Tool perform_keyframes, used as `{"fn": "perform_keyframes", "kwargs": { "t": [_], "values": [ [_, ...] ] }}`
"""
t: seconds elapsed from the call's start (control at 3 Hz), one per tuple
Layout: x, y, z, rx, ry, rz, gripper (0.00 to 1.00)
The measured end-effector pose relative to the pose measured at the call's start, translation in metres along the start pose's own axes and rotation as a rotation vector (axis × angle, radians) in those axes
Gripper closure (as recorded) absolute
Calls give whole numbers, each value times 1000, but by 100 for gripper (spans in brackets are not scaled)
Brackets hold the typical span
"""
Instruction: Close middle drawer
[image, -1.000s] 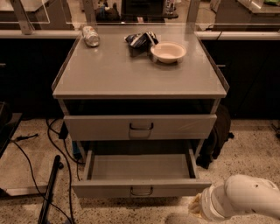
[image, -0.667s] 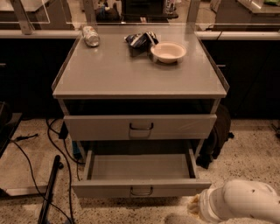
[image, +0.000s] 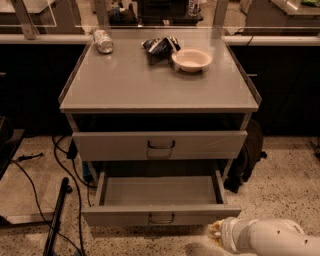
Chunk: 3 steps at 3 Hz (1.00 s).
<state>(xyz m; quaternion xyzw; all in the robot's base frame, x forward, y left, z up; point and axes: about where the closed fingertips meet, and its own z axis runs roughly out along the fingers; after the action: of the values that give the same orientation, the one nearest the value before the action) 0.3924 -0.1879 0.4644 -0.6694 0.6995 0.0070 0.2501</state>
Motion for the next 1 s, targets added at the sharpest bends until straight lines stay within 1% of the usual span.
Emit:
{"fn": "perform_keyframes", "kwargs": {
  "t": [0.33,0.67,1.0],
  "values": [
    [-4,-9,16,63,-51,-24,100],
    [-7,-17,30,96,-90,-31,100],
    [-6,-34,50,113,-123,-25,100]
  ]
}}
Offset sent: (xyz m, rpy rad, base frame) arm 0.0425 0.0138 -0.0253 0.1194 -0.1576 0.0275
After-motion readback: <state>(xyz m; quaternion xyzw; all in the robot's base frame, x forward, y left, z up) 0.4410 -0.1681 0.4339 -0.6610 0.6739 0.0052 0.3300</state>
